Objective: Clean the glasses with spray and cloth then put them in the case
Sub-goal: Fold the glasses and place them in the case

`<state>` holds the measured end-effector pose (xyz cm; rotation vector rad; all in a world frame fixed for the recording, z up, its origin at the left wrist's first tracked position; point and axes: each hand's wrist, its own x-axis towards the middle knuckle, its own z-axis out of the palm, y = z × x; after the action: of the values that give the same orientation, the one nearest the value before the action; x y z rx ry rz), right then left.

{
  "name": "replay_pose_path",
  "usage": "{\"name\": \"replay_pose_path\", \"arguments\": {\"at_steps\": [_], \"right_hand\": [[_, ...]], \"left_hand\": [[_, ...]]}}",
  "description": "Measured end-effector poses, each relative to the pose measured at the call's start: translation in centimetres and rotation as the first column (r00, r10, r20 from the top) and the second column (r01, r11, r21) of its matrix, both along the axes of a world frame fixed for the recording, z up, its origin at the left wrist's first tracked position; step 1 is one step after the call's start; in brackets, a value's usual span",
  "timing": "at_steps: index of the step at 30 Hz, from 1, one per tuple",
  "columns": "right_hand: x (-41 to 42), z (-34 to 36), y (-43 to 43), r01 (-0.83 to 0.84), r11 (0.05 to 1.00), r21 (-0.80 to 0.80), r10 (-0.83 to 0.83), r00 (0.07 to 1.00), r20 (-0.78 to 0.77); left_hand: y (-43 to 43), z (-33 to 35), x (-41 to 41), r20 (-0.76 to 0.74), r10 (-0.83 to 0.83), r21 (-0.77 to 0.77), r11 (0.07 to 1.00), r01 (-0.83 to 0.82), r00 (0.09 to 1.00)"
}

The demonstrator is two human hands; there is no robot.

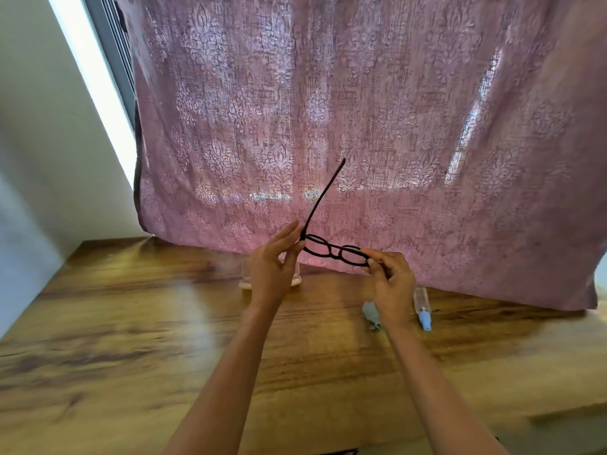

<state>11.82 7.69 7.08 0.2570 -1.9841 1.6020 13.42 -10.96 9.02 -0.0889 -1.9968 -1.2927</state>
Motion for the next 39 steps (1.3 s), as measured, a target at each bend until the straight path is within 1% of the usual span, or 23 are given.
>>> {"name": "replay_pose_path", "arguments": {"at_steps": [3, 7, 12, 15, 19, 29, 33, 37, 39], "right_hand": [[-0.1, -0.1, 0.1, 0.012, 1.000, 0.012, -0.012, 1.000, -0.015], [-0.5, -0.4, 0.1, 0.011, 1.000, -0.005, -0.010, 1.000, 0.024], [-0.6, -0.5, 0.1, -0.007, 0.993, -0.120, 0.017, 0.996, 0.082], [-0.5, -0.6, 0.1, -0.016, 0.989, -0.146, 0.030, 0.995, 0.095], [-0.6, -0.4, 0.2, 0.009, 0.988, -0.155, 0.006, 0.995, 0.102], [-1.2, -0.2, 0.2, -0.001, 0.987, -0.158, 0.017, 0.994, 0.104], [-1.3, 0.1, 0.2, -0.016, 0.978, -0.206, 0.037, 0.995, 0.097], [-1.4, 0.4, 0.4, -0.018, 0.967, -0.253, 0.050, 0.992, 0.118], [-1.4, 0.6, 0.7, -0.023, 0.970, -0.240, 0.053, 0.991, 0.122]], "left_hand": [[-0.2, 0.2, 0.0, -0.001, 0.031, -0.115, 0.993, -0.031, 1.000], [-0.2, 0.7, 0.1, -0.046, 0.029, -0.211, 0.977, -0.038, 0.998], [-0.2, 1.2, 0.2, -0.056, 0.030, -0.295, 0.955, -0.045, 0.998], [-0.1, 1.2, 0.1, -0.067, 0.020, -0.339, 0.940, -0.042, 0.998], [-0.1, 1.0, 0.1, -0.030, 0.008, -0.390, 0.920, -0.019, 1.000], [-0.1, 1.1, -0.2, -0.024, -0.006, -0.387, 0.922, -0.004, 1.000], [-0.1, 1.2, -0.2, -0.020, -0.012, -0.373, 0.928, 0.003, 1.000], [-0.1, 1.3, -0.2, -0.008, -0.056, -0.354, 0.934, 0.050, 0.998], [-0.1, 1.4, -0.2, -0.002, -0.083, -0.336, 0.939, 0.078, 0.997]]}}
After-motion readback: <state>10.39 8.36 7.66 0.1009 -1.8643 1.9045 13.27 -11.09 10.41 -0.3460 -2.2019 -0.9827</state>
